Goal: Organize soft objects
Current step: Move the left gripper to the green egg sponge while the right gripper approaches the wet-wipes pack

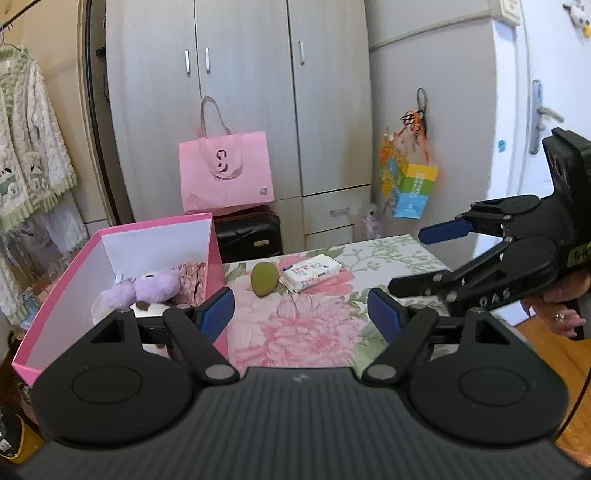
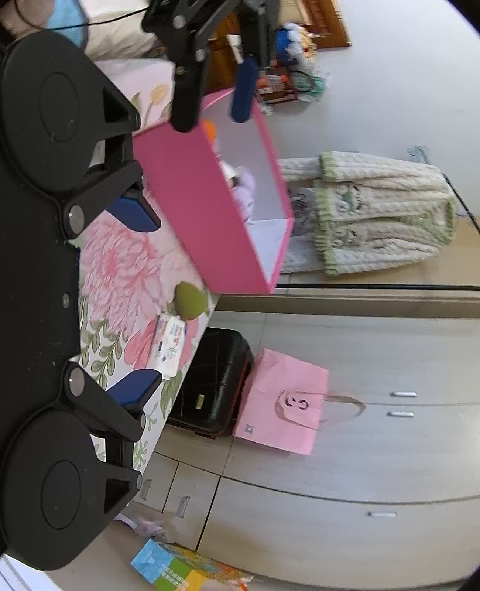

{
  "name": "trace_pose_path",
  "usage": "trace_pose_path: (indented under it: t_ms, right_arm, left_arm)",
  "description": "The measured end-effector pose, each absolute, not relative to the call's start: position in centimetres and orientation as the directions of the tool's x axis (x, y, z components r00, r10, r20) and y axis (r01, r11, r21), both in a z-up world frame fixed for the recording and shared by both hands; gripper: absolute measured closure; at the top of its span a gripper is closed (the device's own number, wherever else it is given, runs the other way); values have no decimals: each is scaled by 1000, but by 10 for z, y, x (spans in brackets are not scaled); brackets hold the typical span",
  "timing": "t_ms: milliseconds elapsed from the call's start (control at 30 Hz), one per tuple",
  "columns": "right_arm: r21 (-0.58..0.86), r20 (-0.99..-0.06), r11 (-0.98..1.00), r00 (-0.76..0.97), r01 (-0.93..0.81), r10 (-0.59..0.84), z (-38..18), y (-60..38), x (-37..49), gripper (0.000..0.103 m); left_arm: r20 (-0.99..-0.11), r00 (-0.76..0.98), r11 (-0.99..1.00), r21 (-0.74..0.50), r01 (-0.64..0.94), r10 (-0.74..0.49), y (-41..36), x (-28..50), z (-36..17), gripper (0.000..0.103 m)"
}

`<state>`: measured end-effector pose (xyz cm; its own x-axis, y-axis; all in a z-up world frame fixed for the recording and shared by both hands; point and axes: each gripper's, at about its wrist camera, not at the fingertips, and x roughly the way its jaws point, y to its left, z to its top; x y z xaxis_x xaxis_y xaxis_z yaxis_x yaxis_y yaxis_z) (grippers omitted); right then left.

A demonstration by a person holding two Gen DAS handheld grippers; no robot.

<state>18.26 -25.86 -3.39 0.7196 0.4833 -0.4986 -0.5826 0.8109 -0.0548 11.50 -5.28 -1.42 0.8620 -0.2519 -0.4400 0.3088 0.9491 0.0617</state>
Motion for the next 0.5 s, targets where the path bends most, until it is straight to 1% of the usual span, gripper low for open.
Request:
trace_pose_path:
  t_ms: [133,200,333,500]
  right_arm:
    - [-73,-511,787,701,-613,498,-51,-260,206,17]
    - [-68,-514,782,693,-620,505,-60,-261,219,14]
    - [-88,-514,768,689,-634,510,-80,-259,245,13]
    - [-81,-515,752,673,-655,530,-97,-255,277,13]
  left_arm:
    - [-437,869,954,70,292,-234,-72,136,-21,26]
    - [-451,861,956,52,289,-235,-79,150,-24,26]
    - [-490,845,965,26,259,-214,-90,181,-34,27]
    - [-533,828,979,3,205,-171,-101,226,-50,35]
